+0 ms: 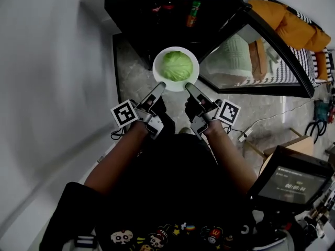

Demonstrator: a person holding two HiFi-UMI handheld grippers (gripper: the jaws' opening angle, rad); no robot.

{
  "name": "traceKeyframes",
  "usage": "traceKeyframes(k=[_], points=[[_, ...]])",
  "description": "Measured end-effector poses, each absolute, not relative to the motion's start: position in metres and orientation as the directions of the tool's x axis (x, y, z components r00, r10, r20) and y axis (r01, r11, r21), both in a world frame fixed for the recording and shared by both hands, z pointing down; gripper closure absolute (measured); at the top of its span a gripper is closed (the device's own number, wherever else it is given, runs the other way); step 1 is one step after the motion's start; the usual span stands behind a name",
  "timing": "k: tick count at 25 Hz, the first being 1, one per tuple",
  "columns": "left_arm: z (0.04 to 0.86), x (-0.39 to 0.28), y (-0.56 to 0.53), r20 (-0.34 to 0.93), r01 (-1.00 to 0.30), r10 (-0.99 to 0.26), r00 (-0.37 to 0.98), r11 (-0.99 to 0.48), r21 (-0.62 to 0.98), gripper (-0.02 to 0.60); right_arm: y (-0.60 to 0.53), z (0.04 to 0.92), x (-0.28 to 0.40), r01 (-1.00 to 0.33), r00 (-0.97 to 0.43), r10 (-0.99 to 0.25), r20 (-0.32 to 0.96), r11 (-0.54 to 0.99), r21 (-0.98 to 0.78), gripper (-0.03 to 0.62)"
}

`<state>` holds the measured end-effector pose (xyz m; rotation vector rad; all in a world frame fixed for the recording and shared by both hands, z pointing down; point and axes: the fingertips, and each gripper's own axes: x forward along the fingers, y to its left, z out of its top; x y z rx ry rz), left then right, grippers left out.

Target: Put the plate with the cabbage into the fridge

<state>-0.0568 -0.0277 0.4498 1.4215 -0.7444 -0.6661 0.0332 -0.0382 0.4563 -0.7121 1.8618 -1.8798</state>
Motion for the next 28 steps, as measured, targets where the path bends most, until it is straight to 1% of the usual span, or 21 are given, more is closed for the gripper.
traceKeyframes(k=[8,13,17,19,21,24,26,28], points=[[0.448,-0.058,-0.032,0.085,-0.068,-0.772,0.63,0.054,0.996,0.571,-0.04,0.457,0.034,-0.064,-0.781,-0.62,0.08,-0.047,-0.997,0.579],[0.448,-0.057,-0.027,0.105,-0.055,-0.768,0.632,0.091,0.994,0.572,-0.037,0.453,0.034,-0.092,-0.783,-0.61,0.122,-0.081,-0.992,0.579],[0.441,-0.061,-0.031,0.066,-0.1,-0.782,0.62,0.004,0.995,0.572,-0.041,0.449,0.029,-0.052,-0.789,-0.613,0.044,-0.003,-0.999,0.579],[0.439,-0.059,-0.032,0.055,-0.094,-0.785,0.617,-0.004,0.996,0.572,-0.043,0.447,0.03,-0.048,-0.787,-0.616,0.03,0.013,-0.999,0.579],[0.443,-0.058,-0.033,0.071,-0.069,-0.779,0.623,0.036,0.997,0.572,-0.044,0.45,0.03,-0.059,-0.779,-0.624,0.061,-0.025,-0.998,0.579],[0.45,-0.055,-0.028,0.13,-0.057,-0.755,0.642,0.122,0.991,0.572,-0.034,0.456,0.034,-0.072,-0.757,-0.639,0.136,-0.125,-0.99,0.579],[0.449,-0.055,-0.03,0.137,-0.065,-0.757,0.638,0.124,0.99,0.572,-0.035,0.458,0.035,-0.068,-0.756,-0.639,0.14,-0.135,-0.988,0.579],[0.447,-0.056,-0.032,0.118,-0.066,-0.77,0.627,0.098,0.993,0.572,-0.038,0.456,0.034,-0.069,-0.762,-0.636,0.124,-0.11,-0.991,0.579]])
